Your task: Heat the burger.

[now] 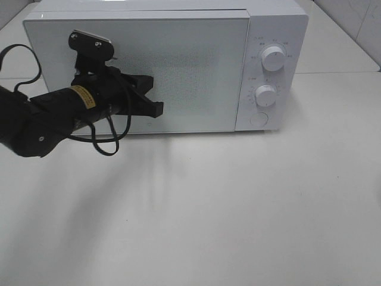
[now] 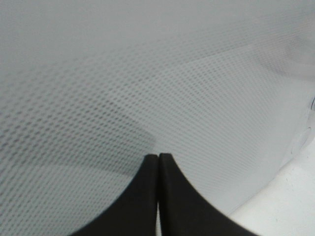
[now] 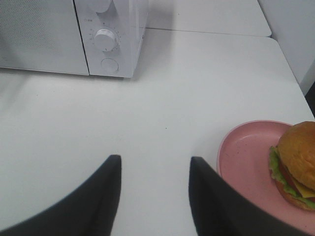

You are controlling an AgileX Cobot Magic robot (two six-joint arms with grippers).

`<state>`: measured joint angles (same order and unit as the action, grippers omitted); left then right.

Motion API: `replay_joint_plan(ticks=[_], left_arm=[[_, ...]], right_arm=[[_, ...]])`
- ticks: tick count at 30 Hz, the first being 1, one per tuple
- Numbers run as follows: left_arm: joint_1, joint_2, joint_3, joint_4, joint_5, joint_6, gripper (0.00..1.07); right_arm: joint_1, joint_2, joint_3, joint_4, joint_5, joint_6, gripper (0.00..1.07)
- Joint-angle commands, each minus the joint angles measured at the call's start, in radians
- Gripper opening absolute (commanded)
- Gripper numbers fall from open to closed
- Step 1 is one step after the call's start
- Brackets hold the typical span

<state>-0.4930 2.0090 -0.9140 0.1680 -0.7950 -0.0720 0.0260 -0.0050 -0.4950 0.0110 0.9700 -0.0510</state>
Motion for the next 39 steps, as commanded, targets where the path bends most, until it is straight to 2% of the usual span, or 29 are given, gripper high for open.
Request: replay_joint_plan(ticks=[1, 8, 16, 22, 33, 39], left_arm=[[0.017, 0.013, -0.09, -0.21, -0.062, 0.007, 0.0], [-0.045, 0.039, -0.168, -0.231, -0.02, 0.024, 0.0], [-0.096, 0.026, -0.183, -0.231, 0.01, 0.024, 0.0], [-0.114, -0.011, -0.183, -0.224, 0.103, 0.024, 0.0], [-0.148, -0.146, -0.18, -0.168, 0.375, 0.024, 0.0], [-0.186, -0.242, -0.18, -0.168, 0.613, 0.024, 0.0]], right_arm=[[-0.006, -0.025, -0.001, -0.005, -0.008, 0.007, 0.46], [-0.006, -0.025, -0.001, -0.005, -0.008, 0.007, 0.46], [-0.006, -0.025, -0.001, -0.005, -0.008, 0.007, 0.46], [-0.006, -0.025, -0.001, -0.005, -0.008, 0.007, 0.46], [-0.006, -0.025, -0.001, -0.005, -0.008, 0.007, 0.46], [-0.006, -0.025, -0.001, -0.005, -0.008, 0.007, 0.46]])
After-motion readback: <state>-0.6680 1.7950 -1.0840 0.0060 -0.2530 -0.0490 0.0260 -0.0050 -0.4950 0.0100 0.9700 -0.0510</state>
